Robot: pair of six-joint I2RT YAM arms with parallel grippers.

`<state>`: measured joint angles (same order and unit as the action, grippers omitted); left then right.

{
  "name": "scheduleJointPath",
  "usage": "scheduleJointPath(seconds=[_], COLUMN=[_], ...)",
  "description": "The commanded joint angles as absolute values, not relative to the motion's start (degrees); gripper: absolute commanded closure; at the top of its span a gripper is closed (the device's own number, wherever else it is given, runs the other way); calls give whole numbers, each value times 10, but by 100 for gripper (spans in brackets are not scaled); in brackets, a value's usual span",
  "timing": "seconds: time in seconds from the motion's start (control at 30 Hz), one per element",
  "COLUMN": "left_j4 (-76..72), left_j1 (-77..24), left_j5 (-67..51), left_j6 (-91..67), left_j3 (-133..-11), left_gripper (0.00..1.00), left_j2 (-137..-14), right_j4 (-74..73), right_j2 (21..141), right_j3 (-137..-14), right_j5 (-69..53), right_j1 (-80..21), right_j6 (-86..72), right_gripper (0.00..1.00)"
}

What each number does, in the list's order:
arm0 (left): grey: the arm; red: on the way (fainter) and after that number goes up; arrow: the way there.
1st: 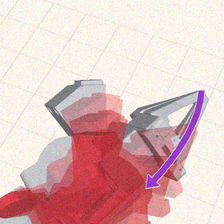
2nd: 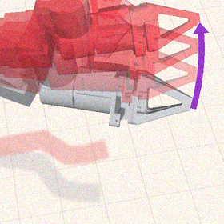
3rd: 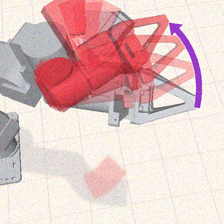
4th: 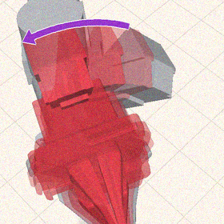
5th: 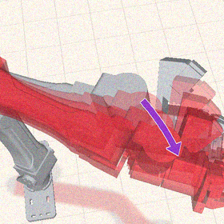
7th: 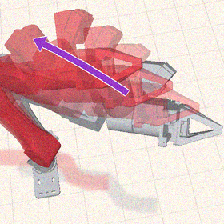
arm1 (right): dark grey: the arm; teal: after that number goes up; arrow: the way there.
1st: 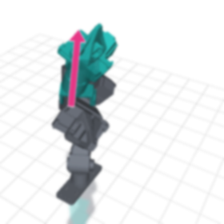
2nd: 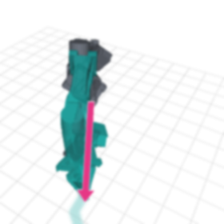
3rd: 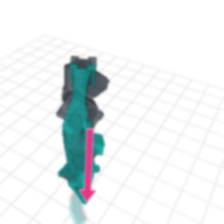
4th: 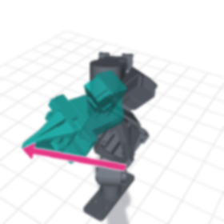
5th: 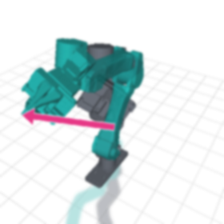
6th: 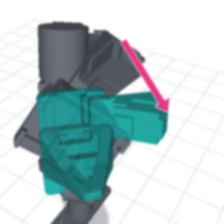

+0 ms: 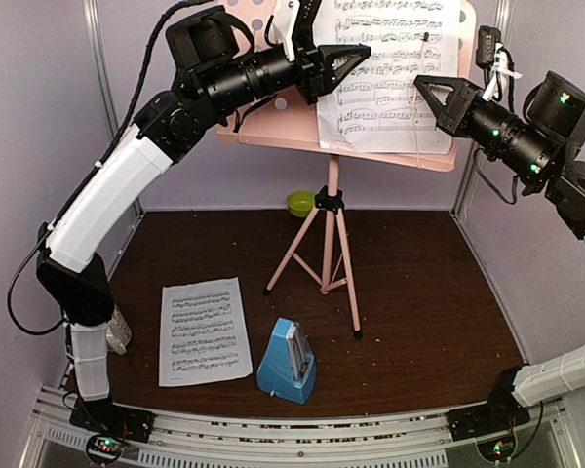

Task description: Set up the instrument practice props

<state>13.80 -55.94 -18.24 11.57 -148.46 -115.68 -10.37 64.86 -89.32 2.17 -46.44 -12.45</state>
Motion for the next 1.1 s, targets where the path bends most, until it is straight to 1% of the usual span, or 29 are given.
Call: scheduleJointPath(seconds=[0.0, 0.07, 0.13, 0.27, 0.47, 0.53, 0.6, 0.67, 0.83, 0.93, 1.03, 1.07], left_j4=[125, 123, 119, 106, 108, 104, 102, 103, 102, 89, 70, 66], left_j1=[-562, -562, -562, -562, -562, -562, -562, -562, -562, -562, -562, -562], left_j5=[-137, -127, -117, -108, -104, -101, -102, -100, -97, -94, -80, -72], left_j6=[95, 89, 82, 74, 68, 66, 66, 65, 65, 58, 44, 39], left_j3=[-1457, -1433, -1404, -1350, -1332, -1327, -1320, -1313, -1270, -1207, -1119, -1078], left_gripper=[55, 41, 32, 31, 31, 28, 27, 26, 22, 19, 16, 15], left_j2=[-1117, -1100, -1076, -1043, -1028, -1023, -1016, -1009, -978, -939, -882, -861], right_j4=[-110, -109, -109, -108, -108, -108, -107, -107, -107, -106, -103, -103], right_j2=[646, 645, 644, 642, 641, 641, 639, 638, 634, 630, 622, 618], right_j3=[-881, -880, -878, -876, -871, -871, -871, -871, -873, -874, -874, -874], right_j5=[6, 8, 9, 8, 11, 17, 20, 23, 28, 27, 18, 17], right_j1=[-463, -463, -463, -463, -462, -462, -462, -463, -463, -462, -462, -462], right_j6=[-134, -133, -133, -132, -135, -137, -138, -140, -141, -140, -133, -131], right_gripper=[100, 100, 100, 100, 100, 94, 88, 79, 63, 55, 47, 42])
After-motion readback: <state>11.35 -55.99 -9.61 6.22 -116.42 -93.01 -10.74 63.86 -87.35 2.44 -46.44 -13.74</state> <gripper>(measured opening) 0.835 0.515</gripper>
